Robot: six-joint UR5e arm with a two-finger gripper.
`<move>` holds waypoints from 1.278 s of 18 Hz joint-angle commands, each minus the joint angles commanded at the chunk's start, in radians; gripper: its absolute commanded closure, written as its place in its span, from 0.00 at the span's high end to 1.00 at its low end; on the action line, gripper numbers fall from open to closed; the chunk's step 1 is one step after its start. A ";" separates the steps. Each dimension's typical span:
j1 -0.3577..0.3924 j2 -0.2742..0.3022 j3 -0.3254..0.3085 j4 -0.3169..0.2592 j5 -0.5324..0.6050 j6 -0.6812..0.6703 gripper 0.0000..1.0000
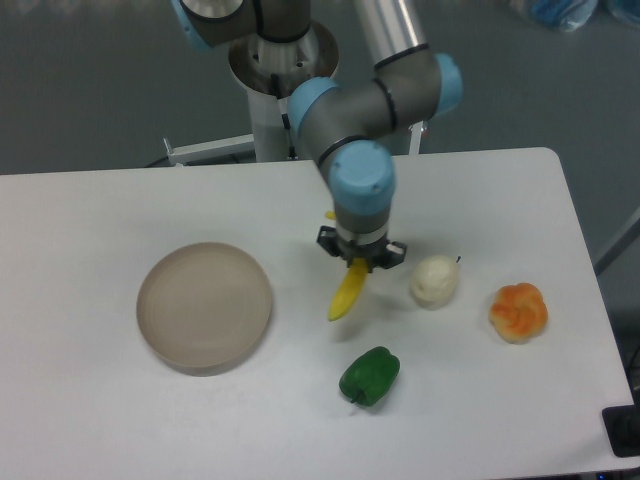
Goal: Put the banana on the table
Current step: 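Carry the banana toward the beige plate and lower it to the table, then open the gripper to release the banana and raise it away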
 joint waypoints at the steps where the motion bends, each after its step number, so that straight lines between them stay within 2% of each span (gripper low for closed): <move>1: -0.003 -0.012 0.006 0.002 0.000 0.001 0.11; 4: -0.005 -0.023 0.011 0.003 -0.002 0.012 0.20; 5: -0.005 -0.023 0.009 0.008 -0.002 0.017 0.28; 6: -0.005 -0.023 0.006 0.017 -0.002 0.021 0.45; 8: -0.005 -0.026 0.009 0.017 -0.002 0.024 0.86; 10: -0.003 -0.025 0.011 0.017 -0.002 0.024 1.00; 13: 0.001 -0.006 0.026 0.012 -0.002 0.026 1.00; 18: 0.035 0.008 0.144 -0.008 -0.003 0.064 1.00; 20: 0.072 0.011 0.170 -0.009 -0.006 0.191 1.00; 23: 0.145 0.030 0.175 -0.008 -0.017 0.430 1.00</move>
